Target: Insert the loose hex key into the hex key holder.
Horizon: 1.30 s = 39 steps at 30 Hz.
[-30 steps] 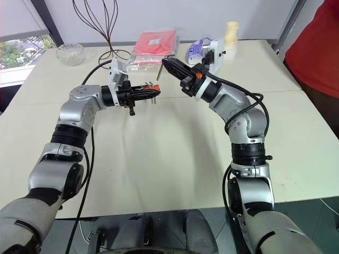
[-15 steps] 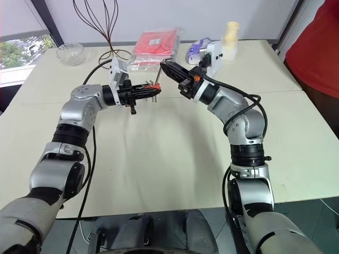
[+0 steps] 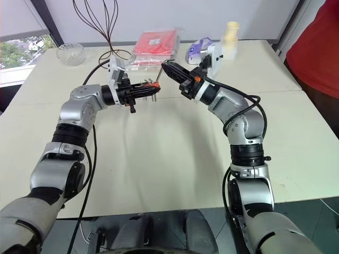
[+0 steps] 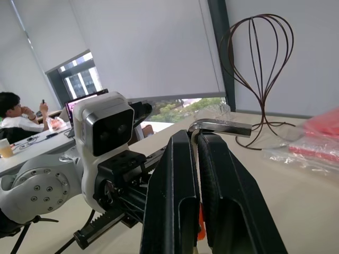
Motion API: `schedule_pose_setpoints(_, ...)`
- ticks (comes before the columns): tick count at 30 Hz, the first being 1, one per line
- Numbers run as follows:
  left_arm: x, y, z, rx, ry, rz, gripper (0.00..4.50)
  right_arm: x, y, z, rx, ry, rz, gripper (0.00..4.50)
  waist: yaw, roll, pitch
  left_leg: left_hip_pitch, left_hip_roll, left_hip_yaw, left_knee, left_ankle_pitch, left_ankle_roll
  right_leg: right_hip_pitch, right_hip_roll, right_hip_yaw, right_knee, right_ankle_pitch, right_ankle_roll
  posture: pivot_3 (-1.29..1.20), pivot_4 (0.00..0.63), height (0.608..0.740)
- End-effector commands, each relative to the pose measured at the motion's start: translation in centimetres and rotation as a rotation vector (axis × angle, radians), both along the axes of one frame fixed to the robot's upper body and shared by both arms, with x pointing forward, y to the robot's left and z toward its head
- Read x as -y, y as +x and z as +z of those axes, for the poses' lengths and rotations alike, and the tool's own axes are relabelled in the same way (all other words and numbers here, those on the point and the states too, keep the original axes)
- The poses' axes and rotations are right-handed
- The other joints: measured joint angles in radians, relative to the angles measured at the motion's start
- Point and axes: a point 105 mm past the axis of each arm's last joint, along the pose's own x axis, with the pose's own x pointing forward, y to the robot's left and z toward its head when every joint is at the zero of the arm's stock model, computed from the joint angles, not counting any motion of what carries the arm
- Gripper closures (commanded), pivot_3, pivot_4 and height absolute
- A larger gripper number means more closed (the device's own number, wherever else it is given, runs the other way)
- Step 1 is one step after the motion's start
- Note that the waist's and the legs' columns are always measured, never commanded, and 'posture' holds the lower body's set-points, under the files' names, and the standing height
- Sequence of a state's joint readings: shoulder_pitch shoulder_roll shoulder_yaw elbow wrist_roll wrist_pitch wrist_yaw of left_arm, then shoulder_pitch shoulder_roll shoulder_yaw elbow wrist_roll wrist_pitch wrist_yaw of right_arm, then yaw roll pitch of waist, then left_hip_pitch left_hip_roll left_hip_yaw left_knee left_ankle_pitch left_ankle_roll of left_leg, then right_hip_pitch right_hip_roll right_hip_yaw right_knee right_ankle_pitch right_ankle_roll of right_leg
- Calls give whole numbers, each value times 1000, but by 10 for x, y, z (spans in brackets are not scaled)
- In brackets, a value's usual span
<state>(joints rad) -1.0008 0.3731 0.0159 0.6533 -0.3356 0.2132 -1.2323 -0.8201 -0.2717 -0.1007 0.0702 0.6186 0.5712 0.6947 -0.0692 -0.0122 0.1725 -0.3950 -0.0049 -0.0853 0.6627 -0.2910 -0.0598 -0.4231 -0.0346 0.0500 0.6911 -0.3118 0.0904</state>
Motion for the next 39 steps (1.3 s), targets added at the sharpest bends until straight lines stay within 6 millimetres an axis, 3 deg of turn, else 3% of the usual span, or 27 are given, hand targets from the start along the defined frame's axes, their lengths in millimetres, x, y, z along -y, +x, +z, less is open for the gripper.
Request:
schedule_pose_setpoints(1,1,-5,21,89,-17,-20,4500,1,1,-6,5,-47,1,4435,0,0,0,0,0,0,0,0,0,0,0,0,0,0,0,0,150,740)
schedule_pose_setpoints(12,6,-7,21,100,-8,-32,4500,-23,-4,-21,-7,-199,157,4435,0,0,0,0,0,0,0,0,0,0,0,0,0,0,0,0,150,740)
schedule_pose_setpoints(20,10,-10,11,111,21,-44,4500,-39,7,-11,15,-188,190,4435,-1,0,0,0,0,0,0,0,0,0,0,0,0,0,0,0,150,740)
schedule_pose_setpoints(39,7,-7,21,98,-40,-17,4500,-7,26,-7,-5,-98,8,4435,0,0,0,0,0,0,1,0,0,0,-1,0,1,0,0,0,150,740)
